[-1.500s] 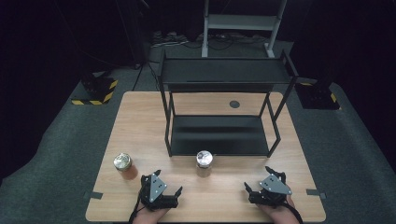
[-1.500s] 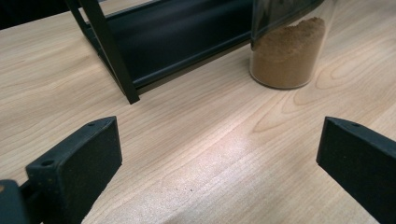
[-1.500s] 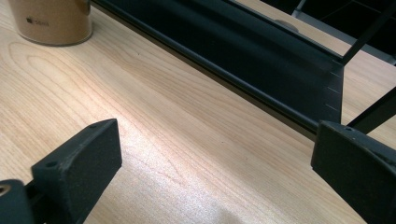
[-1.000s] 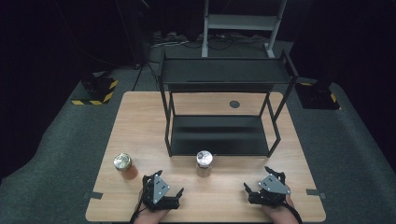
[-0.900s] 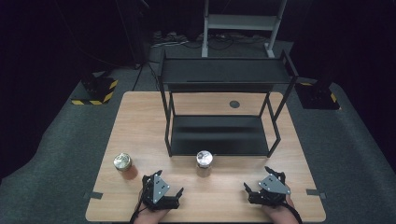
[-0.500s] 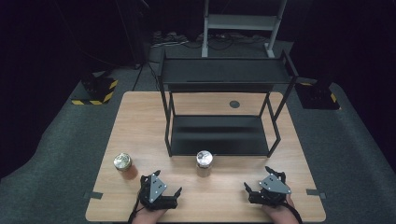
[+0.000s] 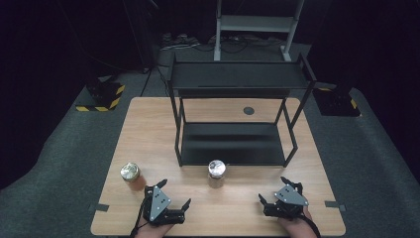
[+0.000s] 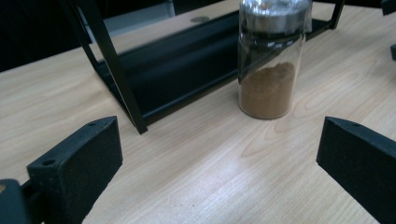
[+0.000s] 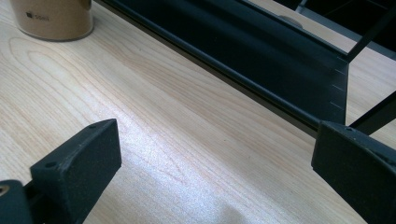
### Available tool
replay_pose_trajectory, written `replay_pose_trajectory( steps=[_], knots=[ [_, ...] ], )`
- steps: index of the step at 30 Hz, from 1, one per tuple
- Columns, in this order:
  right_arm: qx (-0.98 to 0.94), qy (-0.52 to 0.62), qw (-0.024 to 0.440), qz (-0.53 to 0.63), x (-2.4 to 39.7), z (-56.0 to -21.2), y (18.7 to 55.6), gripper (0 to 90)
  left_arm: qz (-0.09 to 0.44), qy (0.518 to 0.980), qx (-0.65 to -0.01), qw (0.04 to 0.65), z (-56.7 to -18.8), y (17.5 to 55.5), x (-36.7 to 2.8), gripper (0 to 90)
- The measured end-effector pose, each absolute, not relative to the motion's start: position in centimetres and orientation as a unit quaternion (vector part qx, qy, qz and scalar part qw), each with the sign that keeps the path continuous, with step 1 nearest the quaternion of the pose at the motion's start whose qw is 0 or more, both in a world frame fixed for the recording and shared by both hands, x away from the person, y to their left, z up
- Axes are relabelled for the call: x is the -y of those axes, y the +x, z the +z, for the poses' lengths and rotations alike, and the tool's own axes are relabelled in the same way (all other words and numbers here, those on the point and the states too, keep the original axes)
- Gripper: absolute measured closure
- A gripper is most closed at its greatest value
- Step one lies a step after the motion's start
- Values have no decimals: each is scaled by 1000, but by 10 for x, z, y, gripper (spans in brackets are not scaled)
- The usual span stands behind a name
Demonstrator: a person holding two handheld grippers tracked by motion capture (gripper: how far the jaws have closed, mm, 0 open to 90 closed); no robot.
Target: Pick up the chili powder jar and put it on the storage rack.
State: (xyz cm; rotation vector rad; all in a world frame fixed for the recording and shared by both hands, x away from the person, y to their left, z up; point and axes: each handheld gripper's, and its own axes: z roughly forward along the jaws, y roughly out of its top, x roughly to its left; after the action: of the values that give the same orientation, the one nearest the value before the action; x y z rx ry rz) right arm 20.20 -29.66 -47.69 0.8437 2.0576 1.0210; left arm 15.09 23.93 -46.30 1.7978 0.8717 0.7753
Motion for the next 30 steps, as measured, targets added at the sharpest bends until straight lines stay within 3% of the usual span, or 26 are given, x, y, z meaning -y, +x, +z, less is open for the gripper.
replay_pose_trajectory(
  steps=[9, 30],
  knots=[
    [-790, 324, 342, 392, 296, -477, 201, 5, 330, 709, -364, 506, -462, 146, -256, 4],
    [-791, 322, 342, 392, 296, -477, 201, 5, 386, 654, -411, 504, -460, 133, -288, 4]
  ],
)
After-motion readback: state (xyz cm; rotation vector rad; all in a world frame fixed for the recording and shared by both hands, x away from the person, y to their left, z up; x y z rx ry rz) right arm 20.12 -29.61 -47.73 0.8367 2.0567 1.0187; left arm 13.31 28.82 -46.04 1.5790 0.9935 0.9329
